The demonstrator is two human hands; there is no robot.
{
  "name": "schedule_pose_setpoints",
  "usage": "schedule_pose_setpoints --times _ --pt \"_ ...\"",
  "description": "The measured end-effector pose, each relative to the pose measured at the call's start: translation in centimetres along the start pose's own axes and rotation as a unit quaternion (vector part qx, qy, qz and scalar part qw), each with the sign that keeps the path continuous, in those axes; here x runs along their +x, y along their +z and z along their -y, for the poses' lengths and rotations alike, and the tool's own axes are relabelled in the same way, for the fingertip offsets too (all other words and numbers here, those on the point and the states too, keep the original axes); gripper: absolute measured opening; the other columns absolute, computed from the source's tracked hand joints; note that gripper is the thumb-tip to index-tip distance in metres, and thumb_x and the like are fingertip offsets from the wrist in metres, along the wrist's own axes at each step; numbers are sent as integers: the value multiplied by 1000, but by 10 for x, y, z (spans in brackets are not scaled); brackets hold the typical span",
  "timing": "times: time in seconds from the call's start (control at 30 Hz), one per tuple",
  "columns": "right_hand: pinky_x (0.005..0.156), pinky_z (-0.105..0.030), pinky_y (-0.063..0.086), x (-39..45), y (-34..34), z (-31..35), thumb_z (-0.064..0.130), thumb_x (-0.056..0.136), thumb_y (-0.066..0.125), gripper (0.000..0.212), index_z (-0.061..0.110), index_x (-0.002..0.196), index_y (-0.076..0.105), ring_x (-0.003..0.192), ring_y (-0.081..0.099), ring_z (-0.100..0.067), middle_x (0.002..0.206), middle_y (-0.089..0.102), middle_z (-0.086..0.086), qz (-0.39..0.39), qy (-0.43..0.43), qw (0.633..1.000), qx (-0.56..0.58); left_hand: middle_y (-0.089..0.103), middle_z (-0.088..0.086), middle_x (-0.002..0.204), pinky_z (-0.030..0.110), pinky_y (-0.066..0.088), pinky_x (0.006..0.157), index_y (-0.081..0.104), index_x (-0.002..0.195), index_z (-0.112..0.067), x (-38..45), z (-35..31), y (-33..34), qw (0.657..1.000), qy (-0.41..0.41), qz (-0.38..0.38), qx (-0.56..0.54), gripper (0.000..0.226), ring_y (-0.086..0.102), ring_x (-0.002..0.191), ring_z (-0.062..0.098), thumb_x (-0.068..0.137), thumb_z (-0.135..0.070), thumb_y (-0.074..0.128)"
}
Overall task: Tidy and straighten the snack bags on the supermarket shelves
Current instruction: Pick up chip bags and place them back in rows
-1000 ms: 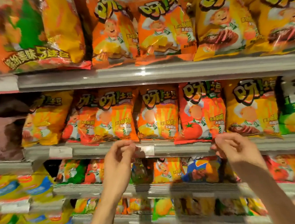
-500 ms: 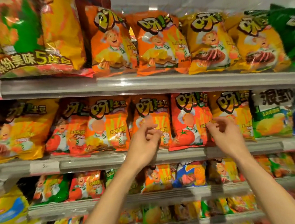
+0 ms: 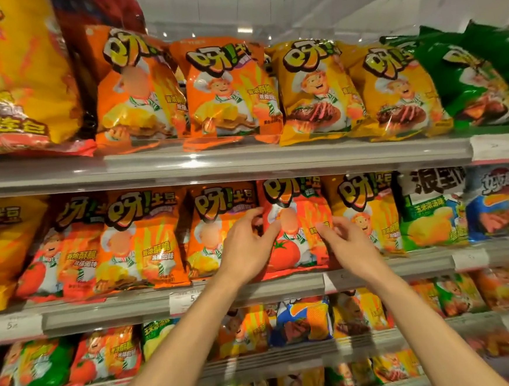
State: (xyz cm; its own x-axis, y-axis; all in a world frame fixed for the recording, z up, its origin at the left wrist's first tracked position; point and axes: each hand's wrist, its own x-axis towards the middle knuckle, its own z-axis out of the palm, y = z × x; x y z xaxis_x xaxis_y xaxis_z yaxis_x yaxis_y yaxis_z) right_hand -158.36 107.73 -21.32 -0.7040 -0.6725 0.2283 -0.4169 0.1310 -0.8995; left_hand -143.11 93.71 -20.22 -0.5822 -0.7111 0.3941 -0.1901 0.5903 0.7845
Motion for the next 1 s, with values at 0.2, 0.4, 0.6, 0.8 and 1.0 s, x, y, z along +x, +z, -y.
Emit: schedule_pose_setpoints --times 0.2,0.4,0.6,0.8,1.0 --pt "80 -25 42 -4 -10 3 51 97 60 19 34 105 57 86 58 -2 88 60 17 36 -10 999 13 62 -14 111 4 42 70 55 141 -24 -17 -4 -11 998 -26 4 -63 51 59 89 -7 96 -46 63" --pt "54 -6 45 -29 5 5 27 99 63 18 27 82 58 62 63 4 58 65 24 87 -26 993 79 62 -14 100 0 41 70 57 128 -31 -50 -1 -29 991 -54 3 -121 31 57 79 -23 98 -35 63" --pt "72 -36 47 -70 29 27 30 97 65 16 30 83 58 90 65 -20 92 63 -23 101 -41 989 100 64 -9 112 2 43 74 58 122 -37 -80 15 -60 991 -63 7 -121 30 61 87 -16 96 -24 67" --pt "60 -20 38 -88 77 33 36 97 65 13 23 99 68 56 46 -4 58 50 14 137 -46 985 98 62 -9 116 1 42 73 57 116 -42 -100 41 -106 985 -84 -10 -151 33 58 84 -17 86 -42 71" --pt "68 -29 43 -120 160 66 44 95 67 15 29 95 69 68 54 -8 71 65 9 146 -51 982 103 60 -17 120 -2 39 72 50 126 -43 -119 85 -177 981 -112 -14 -157 65 53 93 -28 67 -62 71"
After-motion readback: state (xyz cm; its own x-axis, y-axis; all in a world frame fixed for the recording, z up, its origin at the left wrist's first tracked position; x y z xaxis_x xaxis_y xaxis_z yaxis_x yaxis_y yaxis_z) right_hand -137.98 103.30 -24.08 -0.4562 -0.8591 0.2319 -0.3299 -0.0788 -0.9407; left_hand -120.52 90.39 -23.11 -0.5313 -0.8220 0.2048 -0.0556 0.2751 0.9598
